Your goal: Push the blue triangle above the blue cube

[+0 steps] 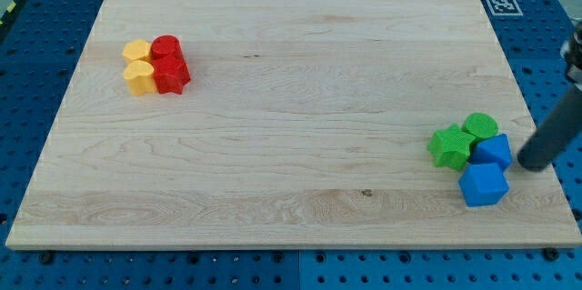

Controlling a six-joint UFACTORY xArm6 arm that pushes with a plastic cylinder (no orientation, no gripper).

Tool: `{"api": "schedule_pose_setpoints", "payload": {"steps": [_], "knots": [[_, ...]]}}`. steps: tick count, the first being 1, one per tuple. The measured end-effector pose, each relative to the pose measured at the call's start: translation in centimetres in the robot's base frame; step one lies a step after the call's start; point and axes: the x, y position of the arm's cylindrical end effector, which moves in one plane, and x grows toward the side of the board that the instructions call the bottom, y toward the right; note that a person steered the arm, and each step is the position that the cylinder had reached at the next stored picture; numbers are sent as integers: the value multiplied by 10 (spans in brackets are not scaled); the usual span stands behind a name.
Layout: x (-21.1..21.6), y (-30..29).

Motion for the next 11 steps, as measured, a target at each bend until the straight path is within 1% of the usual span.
{"api": "schedule_pose_setpoints", "payload": {"steps": [1,4,5,8,10,11], "knots": [[20,0],[10,-29],[4,-30],[-49,-39],[-54,-39],[-69,-39]]}}
